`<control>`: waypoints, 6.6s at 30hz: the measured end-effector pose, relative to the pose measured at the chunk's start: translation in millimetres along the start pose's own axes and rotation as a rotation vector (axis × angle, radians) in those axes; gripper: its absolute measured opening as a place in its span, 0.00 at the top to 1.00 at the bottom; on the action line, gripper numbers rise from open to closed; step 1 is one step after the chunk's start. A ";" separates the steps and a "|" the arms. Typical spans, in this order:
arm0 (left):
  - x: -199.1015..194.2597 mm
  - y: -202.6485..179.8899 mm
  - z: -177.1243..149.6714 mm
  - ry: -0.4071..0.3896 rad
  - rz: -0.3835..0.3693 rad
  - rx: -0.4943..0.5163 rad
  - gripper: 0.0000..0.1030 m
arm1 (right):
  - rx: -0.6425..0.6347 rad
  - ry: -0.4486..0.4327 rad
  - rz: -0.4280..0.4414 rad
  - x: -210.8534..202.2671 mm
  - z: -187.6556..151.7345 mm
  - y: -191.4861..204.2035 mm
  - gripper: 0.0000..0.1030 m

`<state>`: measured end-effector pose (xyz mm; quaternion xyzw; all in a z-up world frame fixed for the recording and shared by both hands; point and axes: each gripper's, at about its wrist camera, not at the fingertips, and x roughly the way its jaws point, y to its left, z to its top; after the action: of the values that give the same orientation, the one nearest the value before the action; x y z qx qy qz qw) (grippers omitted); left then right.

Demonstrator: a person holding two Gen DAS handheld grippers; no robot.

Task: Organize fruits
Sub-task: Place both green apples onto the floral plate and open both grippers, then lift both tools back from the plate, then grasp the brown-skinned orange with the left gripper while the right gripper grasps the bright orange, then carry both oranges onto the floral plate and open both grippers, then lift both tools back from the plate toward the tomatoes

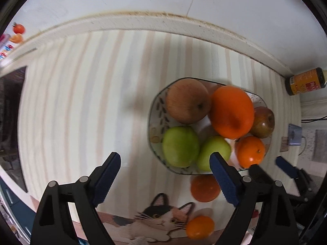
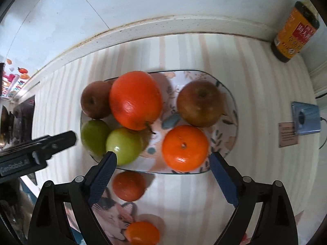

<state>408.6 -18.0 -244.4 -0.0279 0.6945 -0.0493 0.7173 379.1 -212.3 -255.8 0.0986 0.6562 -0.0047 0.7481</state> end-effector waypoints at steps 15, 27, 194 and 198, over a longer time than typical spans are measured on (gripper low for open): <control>-68.2 -9.7 -70.2 -0.213 0.059 0.048 0.14 | -0.032 -0.142 -0.068 -69.3 -52.4 -6.1 0.05; -123.9 -11.9 -107.6 -0.345 0.038 0.055 0.14 | -0.040 -0.250 -0.074 -135.7 -89.4 -0.4 0.05; -63.5 -26.9 -81.2 -0.258 0.083 0.022 0.09 | -0.014 -0.186 -0.030 -81.9 -64.9 -41.7 0.06; -89.1 -29.2 -107.8 -0.307 0.075 0.039 0.09 | -0.037 -0.247 -0.036 -116.7 -87.2 -33.3 0.06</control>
<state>297.2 -34.3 -156.4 0.0047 0.5763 -0.0312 0.8166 272.8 -245.8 -156.2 0.0717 0.5608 -0.0180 0.8246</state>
